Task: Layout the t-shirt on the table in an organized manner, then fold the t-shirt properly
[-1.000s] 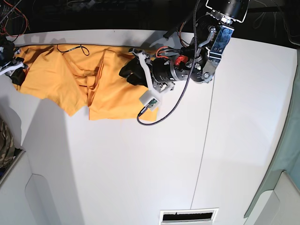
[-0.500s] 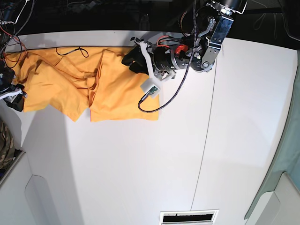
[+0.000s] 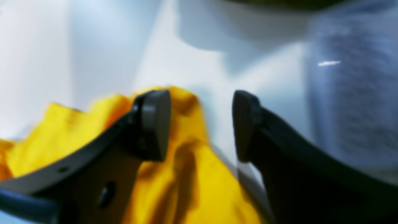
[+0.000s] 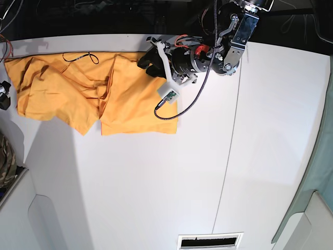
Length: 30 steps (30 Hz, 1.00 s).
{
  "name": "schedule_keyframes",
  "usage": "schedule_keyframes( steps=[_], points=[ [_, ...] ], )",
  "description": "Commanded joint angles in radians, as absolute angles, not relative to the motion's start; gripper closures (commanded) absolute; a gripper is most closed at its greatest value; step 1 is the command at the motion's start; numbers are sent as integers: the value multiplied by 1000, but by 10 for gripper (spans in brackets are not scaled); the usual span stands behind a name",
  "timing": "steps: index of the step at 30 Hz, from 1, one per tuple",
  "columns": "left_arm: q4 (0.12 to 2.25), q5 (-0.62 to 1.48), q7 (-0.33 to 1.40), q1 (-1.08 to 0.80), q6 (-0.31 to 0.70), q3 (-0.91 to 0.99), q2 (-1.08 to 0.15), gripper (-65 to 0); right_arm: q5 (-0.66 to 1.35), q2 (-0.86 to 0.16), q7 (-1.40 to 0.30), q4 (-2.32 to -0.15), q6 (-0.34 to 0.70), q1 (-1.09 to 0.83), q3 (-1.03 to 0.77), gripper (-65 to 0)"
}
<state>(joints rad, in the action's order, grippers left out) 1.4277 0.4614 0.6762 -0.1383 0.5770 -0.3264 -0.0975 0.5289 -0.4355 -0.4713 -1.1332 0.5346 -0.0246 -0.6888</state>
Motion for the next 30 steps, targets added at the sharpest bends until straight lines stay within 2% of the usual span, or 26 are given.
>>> schedule_keyframes(
  steps=[1,3,5,11,16,18,23,24,30],
  points=[
    [1444,467,667,-134,591,-326,-105,-266,551,-453,-456,-1148,547,-29,-683,-345],
    [1444,467,660,-133,591,-326,-114,-266,551,-453,-457,-1139,558,-52,-650,-405],
    [1444,468,648,-133,591,-326,-114,-266,558,-451,-452,-1118,564,-64,-611,-430],
    [1445,470,628,-133,587,-326,-114,-266,603,-439,-442,-1053,565,-59,-501,-430],
    [1445,471,632,-133,587,-326,-114,-266,603,-379,-442,-1053,565,-59,-495,-426],
    [1448,472,627,-133,587,-326,-113,-266,602,-362,-442,-1053,565,-59,-495,-364],
    [1509,475,618,-134,587,-326,-114,-266,602,-360,-431,-1061,565,-59,-522,-42],
    [1524,475,621,-133,587,-326,-114,-266,602,-360,-425,-1066,565,-59,-537,0],
    [1594,473,635,-133,587,-326,-128,-266,602,-371,-426,-1118,569,-59,-636,0]
  ],
)
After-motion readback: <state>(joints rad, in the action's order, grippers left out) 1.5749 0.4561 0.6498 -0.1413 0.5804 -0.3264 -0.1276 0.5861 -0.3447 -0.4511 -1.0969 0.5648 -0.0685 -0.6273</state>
